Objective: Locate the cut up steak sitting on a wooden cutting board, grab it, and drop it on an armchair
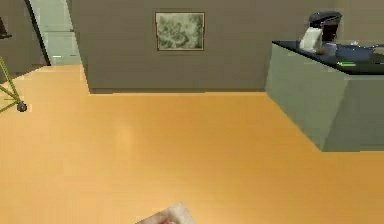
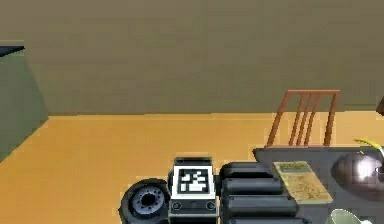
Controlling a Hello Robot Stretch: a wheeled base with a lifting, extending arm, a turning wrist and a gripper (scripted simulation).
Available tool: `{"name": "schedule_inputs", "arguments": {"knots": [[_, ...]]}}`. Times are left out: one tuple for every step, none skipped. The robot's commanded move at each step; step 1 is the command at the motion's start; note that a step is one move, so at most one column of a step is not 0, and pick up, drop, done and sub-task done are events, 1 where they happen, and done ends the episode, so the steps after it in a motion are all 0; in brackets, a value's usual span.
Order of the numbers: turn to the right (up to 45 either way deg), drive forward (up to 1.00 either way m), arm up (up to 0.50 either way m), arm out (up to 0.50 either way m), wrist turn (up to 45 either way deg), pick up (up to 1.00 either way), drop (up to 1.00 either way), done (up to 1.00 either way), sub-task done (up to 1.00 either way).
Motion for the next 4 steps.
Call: {"name": "schedule_inputs", "arguments": {"knots": [[0.0,0.25,0.00,0.00,0.0,0.00,0.00,0.00,0.00],[-45.0,0.00,0.00,0.00,0.0,0.00,0.00,0.00,0.00],[-45.0,0.00,0.00,0.00,0.0,0.00,0.00,0.00,0.00],[0.0,1.00,0.00,0.00,0.0,0.00,0.00,0.00,0.00]]}}
